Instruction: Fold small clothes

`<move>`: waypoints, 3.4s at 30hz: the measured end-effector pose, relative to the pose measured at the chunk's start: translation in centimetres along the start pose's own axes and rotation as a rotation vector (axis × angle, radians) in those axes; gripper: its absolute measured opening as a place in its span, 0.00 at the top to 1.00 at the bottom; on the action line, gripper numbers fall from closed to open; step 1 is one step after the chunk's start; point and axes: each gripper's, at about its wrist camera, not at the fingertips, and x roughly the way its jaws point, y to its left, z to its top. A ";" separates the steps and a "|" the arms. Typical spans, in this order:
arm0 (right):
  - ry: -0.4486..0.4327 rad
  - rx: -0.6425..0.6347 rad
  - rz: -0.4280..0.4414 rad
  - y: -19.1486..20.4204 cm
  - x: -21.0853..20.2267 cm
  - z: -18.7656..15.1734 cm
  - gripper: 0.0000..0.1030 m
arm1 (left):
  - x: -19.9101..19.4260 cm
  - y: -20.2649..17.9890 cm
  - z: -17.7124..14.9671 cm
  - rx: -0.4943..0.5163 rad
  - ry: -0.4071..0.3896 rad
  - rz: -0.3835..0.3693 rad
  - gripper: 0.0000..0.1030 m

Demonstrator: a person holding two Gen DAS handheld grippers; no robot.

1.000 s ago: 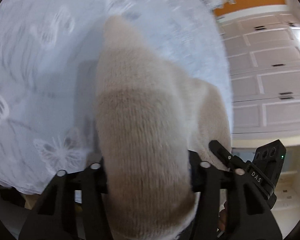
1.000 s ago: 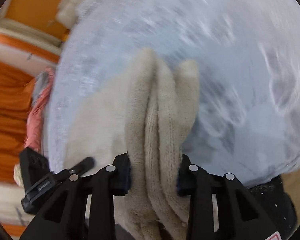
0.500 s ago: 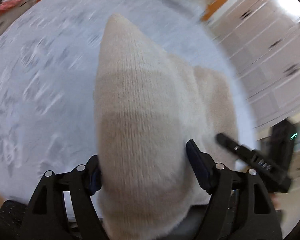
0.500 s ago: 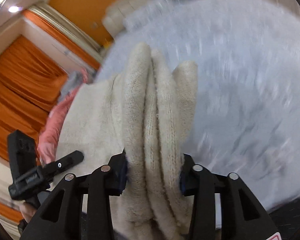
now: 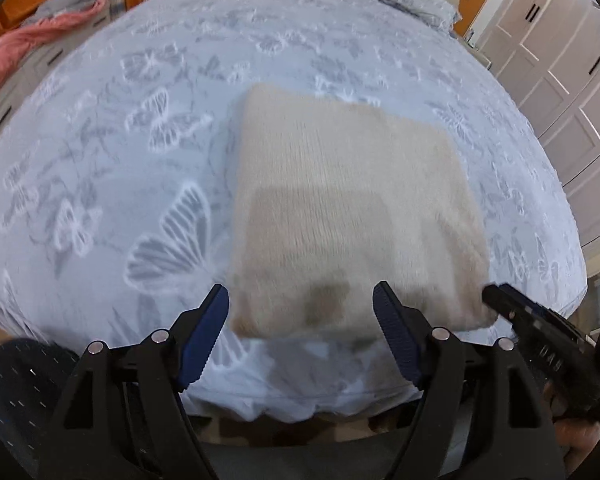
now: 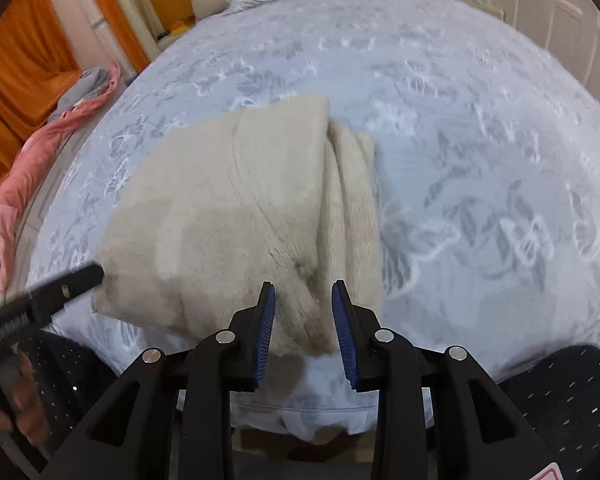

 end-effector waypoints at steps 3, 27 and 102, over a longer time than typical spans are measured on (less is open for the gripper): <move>-0.001 0.054 0.028 -1.1 0.0 1.1 0.56 | -0.4 0.8 0.5 -0.035 -0.024 -0.054 0.25; 0.054 0.086 0.067 -3.6 7.5 10.3 0.73 | 7.4 2.7 9.4 -0.071 0.008 -0.117 0.41; -0.155 -0.073 -0.263 1.4 3.1 -5.9 0.24 | 5.1 -4.3 -5.3 0.116 -0.207 0.276 0.19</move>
